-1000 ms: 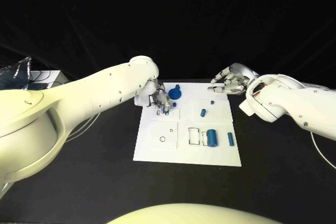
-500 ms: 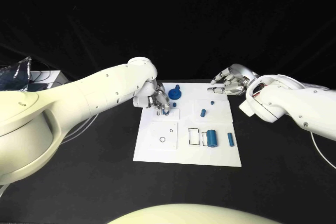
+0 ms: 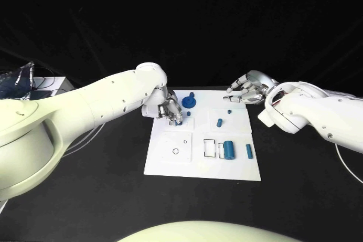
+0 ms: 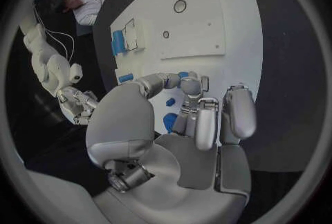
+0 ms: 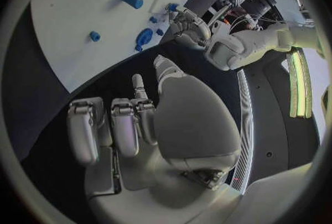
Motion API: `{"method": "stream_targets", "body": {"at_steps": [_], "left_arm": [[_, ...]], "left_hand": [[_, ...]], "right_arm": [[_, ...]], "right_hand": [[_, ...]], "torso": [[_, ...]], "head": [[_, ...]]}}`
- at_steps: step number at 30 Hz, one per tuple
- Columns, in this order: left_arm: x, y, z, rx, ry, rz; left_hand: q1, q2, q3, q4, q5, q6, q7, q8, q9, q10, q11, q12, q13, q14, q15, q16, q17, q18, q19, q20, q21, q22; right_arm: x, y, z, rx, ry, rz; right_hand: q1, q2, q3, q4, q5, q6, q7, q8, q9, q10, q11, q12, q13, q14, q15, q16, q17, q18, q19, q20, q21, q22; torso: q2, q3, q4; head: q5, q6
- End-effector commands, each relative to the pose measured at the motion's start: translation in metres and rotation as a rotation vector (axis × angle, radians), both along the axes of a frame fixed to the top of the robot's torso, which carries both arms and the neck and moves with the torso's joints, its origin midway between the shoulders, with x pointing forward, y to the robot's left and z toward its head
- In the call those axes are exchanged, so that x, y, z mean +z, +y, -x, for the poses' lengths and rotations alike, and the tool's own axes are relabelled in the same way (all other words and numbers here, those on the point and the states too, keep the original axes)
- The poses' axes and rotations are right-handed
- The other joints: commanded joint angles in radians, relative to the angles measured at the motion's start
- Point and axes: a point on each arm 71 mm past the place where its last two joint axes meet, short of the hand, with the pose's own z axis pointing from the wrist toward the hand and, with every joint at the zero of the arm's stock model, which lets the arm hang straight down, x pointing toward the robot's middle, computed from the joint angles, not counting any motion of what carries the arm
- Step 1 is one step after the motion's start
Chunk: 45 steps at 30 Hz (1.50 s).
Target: Assemble the parts on the task board
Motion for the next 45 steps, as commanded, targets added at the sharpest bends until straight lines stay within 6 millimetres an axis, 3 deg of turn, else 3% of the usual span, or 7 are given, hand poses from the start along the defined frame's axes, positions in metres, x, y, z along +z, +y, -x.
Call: {"method": "stream_targets", "body": {"at_steps": [1, 10, 13, 16, 20, 32, 45], "left_arm": [[0.000, -0.001, 0.002, -0.006, 0.016, 0.042], [0.004, 0.007, 0.003, 0.031, 0.026, 0.136], [0.005, 0.010, 0.004, 0.043, 0.030, 0.161], [0.006, 0.012, 0.004, 0.052, 0.034, 0.177], [0.006, 0.013, 0.005, 0.057, 0.037, 0.184], [0.007, 0.013, 0.004, 0.062, 0.024, 0.186], [0.008, 0.017, 0.007, 0.042, 0.027, 0.224]], "left_hand": [[0.022, 0.019, 0.106, -0.113, 0.010, 0.053, -0.041, 0.003, 0.000, 0.003, -0.006, -0.004, -0.001, 0.104, -0.009, 0.003, 0.263, -0.003, 0.004, -0.002, 0.003, 0.000], [-0.006, 0.038, 0.050, -0.083, -0.040, 0.061, -0.048, 0.009, 0.008, 0.018, -0.010, -0.013, -0.016, 0.104, -0.010, 0.003, 0.263, -0.003, 0.003, -0.002, -0.001, -0.001], [-0.003, 0.055, 0.012, -0.073, -0.092, 0.061, -0.054, 0.019, 0.018, 0.026, -0.014, -0.015, -0.019, 0.104, -0.014, 0.003, 0.263, -0.004, 0.004, -0.004, -0.004, -0.001], [0.005, 0.068, -0.008, -0.066, -0.183, 0.062, -0.059, 0.029, 0.029, 0.036, -0.019, -0.012, -0.015, 0.104, -0.017, 0.003, 0.263, -0.005, 0.008, -0.008, -0.004, 0.002], [0.012, 0.076, -0.012, -0.062, -0.247, 0.061, -0.062, 0.034, 0.033, 0.042, -0.020, -0.009, -0.013, 0.104, -0.019, 0.003, 0.263, -0.006, 0.012, -0.010, -0.003, 0.006], [0.017, 0.076, -0.010, -0.066, -0.255, 0.066, -0.065, 0.038, 0.036, 0.049, -0.023, -0.002, -0.005, 0.104, -0.020, 0.003, 0.263, -0.007, 0.016, -0.010, -0.001, 0.011], [0.029, 0.070, 0.014, -0.079, -0.241, 0.068, -0.065, 0.041, 0.038, 0.050, -0.024, -0.004, -0.007, 0.104, -0.021, 0.003, 0.263, -0.008, 0.018, -0.012, 0.000, 0.013]], "right_arm": [[0.000, 0.005, 0.003, 0.047, -0.021, 0.015], [0.002, 0.019, 0.013, 0.141, -0.092, 0.048], [0.001, 0.025, 0.018, 0.181, -0.114, 0.067], [0.001, 0.030, 0.022, 0.212, -0.130, 0.086], [-0.001, 0.034, 0.025, 0.234, -0.138, 0.102], [-0.009, 0.047, 0.030, 0.275, -0.129, 0.115], [-0.032, 0.067, 0.036, 0.316, -0.098, 0.117]], "right_hand": [[0.009, 0.002, 0.010, -0.001, 0.006, -0.006, 0.002, 0.006, 0.002, 0.066, -0.001, -0.001, 0.223, 0.102, -0.005, 0.003, 0.254, -0.003, 0.084, -0.003, -0.004, 0.231], [0.057, 0.001, 0.050, -0.019, 0.001, -0.007, 0.004, 0.001, 0.003, 0.071, 0.000, 0.004, 0.228, 0.102, -0.005, 0.003, 0.255, -0.004, 0.086, -0.003, 0.000, 0.235], [0.069, 0.001, 0.064, -0.024, 0.001, -0.002, 0.005, 0.000, 0.003, 0.073, 0.000, 0.006, 0.230, 0.102, -0.005, 0.003, 0.254, -0.004, 0.087, -0.004, 0.002, 0.236], [0.072, 0.000, 0.068, -0.025, 0.001, 0.000, 0.004, 0.000, 0.003, 0.073, 0.000, 0.006, 0.230, 0.102, -0.005, 0.003, 0.254, -0.004, 0.087, -0.004, 0.002, 0.236], [0.073, 0.000, 0.070, -0.026, 0.000, 0.002, 0.004, 0.001, 0.003, 0.074, 0.000, 0.007, 0.231, 0.102, -0.006, 0.003, 0.254, -0.004, 0.087, -0.004, 0.002, 0.236], [0.074, -0.001, 0.073, -0.026, 0.000, 0.005, 0.004, 0.001, 0.004, 0.074, -0.001, 0.007, 0.231, 0.102, -0.006, 0.003, 0.254, -0.004, 0.086, -0.004, -0.001, 0.234], [0.089, -0.006, 0.106, -0.034, 0.002, -0.002, 0.001, -0.016, -0.003, 0.074, -0.004, 0.007, 0.230, 0.102, -0.010, 0.003, 0.254, -0.003, 0.084, -0.008, -0.004, 0.232]], "torso": [[0.000, -0.0006, -0.0017], [-0.002, -0.0007, 0.0013], [-0.002, -0.0018, 0.0019], [-0.002, -0.0019, 0.0021], [-0.001, -0.0012, 0.0010], [0.001, 0.0016, -0.0028], [0.001, 0.0010, 0.0010]], "head": [[0.001, 0.001], [-0.004, 0.004], [-0.002, 0.005], [-0.001, 0.007], [0.001, 0.010], [0.006, 0.016], [0.002, 0.022]]}}
